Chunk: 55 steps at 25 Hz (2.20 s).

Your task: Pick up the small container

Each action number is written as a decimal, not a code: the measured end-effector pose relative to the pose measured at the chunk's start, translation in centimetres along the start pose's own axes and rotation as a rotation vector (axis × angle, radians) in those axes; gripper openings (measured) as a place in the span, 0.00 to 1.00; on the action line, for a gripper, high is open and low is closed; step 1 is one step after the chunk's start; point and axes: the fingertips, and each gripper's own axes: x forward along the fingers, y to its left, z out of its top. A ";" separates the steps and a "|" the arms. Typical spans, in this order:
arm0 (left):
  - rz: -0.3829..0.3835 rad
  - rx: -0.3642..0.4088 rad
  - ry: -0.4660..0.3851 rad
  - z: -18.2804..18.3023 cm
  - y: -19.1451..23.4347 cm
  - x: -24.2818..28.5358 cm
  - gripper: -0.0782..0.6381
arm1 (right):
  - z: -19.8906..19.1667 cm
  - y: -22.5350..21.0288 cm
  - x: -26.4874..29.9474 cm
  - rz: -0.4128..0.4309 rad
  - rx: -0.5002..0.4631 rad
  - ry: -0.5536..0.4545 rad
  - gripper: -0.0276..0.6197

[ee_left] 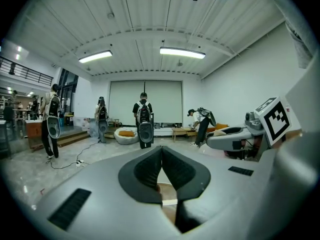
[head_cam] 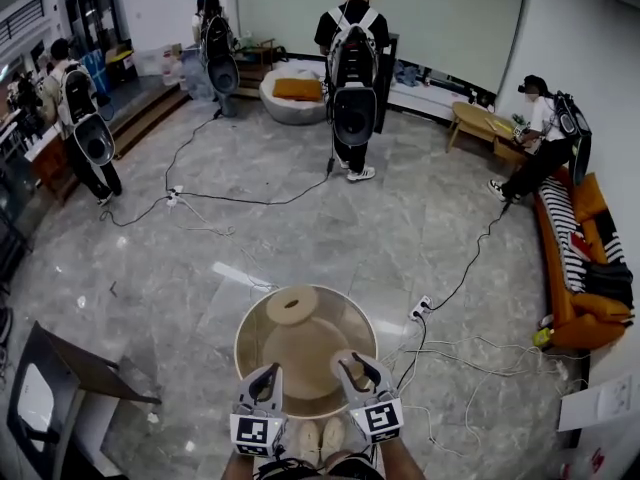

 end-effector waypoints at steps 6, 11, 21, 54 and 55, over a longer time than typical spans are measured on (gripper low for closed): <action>-0.009 0.026 -0.010 1.2 -0.9 -2.3 0.13 | 0.7 0.2 -3.2 -0.027 -0.014 -0.008 0.23; -0.007 0.041 -0.012 1.2 -1.5 -4.2 0.13 | 1.4 0.8 -5.3 -0.032 -0.034 -0.016 0.23; -0.021 0.038 -0.024 0.6 -2.4 -6.2 0.13 | 0.9 2.3 -7.8 -0.046 -0.057 -0.011 0.23; -0.030 0.052 -0.022 0.8 -1.9 -5.7 0.13 | 0.9 2.4 -7.2 -0.055 -0.057 -0.016 0.23; -0.030 0.052 -0.022 0.9 -1.9 -5.5 0.13 | 1.0 2.3 -7.1 -0.055 -0.058 -0.017 0.23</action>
